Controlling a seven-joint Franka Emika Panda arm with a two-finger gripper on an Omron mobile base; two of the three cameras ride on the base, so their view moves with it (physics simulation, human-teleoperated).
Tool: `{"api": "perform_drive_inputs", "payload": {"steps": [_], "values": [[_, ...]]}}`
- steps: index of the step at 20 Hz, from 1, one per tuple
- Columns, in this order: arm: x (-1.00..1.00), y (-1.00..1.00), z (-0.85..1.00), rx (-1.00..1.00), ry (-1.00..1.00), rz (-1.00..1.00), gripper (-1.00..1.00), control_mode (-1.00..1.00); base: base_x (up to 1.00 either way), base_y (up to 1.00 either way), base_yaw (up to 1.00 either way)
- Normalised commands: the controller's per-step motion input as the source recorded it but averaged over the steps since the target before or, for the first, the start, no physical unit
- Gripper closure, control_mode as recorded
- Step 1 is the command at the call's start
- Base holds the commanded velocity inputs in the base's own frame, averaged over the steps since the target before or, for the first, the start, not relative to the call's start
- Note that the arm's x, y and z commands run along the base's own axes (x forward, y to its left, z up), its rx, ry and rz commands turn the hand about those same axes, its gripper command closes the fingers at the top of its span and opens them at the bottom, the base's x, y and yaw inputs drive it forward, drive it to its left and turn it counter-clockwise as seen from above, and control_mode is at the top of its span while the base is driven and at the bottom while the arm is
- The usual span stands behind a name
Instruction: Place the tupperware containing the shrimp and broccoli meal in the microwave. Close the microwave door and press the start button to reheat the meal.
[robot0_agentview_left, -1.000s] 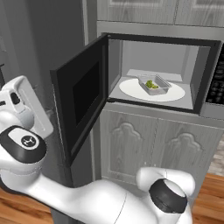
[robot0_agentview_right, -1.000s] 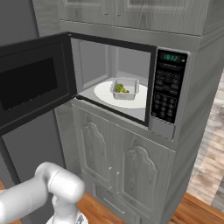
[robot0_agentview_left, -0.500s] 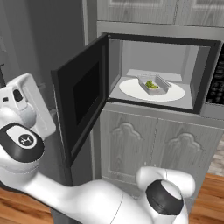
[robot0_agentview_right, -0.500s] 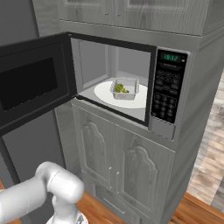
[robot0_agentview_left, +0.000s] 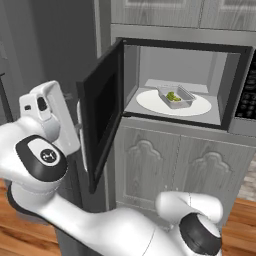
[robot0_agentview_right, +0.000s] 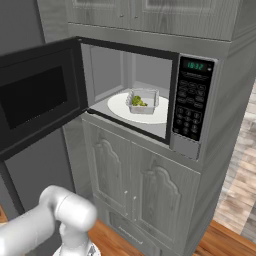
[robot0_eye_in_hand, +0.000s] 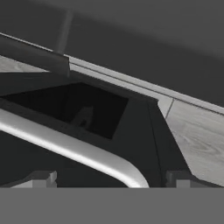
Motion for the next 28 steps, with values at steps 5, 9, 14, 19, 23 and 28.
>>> {"api": "perform_drive_inputs", "payload": {"steps": [5,9,14,19,23,28], "values": [[-0.11,-0.93,0.0,0.06,0.0,0.0,-1.0,-1.0,0.0,0.0,0.0],[-0.3,-1.0,0.0,0.08,-0.03,0.0,-1.0,-1.0,0.0,0.0,0.0],[-0.37,-1.0,0.0,0.09,-0.03,0.0,-1.0,-1.0,0.0,0.0,0.0],[-0.2,-1.0,0.01,0.09,0.0,0.0,-1.0,-1.0,0.0,0.0,0.0],[0.0,-0.95,0.02,0.08,0.0,0.0,-1.0,-1.0,0.0,0.0,0.0],[0.21,-0.71,0.07,0.04,0.05,-0.02,-1.0,-1.0,0.0,0.0,0.0]]}}
